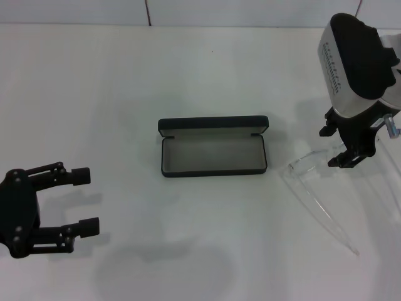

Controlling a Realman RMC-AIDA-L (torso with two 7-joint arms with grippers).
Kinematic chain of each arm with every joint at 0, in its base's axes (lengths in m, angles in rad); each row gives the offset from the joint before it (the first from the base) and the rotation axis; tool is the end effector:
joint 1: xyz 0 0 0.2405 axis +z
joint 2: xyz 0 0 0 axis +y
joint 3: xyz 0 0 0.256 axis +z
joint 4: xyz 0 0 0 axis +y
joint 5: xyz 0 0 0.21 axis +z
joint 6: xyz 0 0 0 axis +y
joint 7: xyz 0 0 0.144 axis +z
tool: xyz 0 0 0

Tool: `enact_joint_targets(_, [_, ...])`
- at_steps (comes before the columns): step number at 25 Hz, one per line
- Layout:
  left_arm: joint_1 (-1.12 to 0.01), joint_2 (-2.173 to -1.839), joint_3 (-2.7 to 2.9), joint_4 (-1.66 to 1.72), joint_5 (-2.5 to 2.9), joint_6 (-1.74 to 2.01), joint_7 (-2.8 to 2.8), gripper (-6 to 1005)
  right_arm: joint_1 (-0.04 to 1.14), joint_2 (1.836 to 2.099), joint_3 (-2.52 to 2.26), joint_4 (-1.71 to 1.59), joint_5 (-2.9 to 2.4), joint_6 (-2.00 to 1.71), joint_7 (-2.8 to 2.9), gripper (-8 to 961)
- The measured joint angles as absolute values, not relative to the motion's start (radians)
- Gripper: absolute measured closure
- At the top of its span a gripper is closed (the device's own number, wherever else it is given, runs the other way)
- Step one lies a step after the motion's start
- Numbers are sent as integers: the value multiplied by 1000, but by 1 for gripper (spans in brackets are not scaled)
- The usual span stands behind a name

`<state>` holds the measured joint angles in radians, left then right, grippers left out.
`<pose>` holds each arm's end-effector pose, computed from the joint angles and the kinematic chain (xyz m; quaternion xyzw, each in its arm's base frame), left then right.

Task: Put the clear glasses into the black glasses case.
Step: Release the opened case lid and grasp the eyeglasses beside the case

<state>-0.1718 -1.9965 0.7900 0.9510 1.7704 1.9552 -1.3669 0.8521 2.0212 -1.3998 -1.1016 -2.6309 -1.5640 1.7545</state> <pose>-0.2952 0.2252 0.0754 -0.9416 -0.1588 -0.2818 0.0932 0.1548 0.3918 -0.0036 -0.9529 -0.0931 -0.2840 0.0523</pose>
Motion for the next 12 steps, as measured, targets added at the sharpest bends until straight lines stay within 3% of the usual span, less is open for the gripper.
enact_joint_targets(12, [-180,-1999,790,951,1770,1953,-1365,171,871,2023,-1403,-1016,-2625,-1501,1732,442])
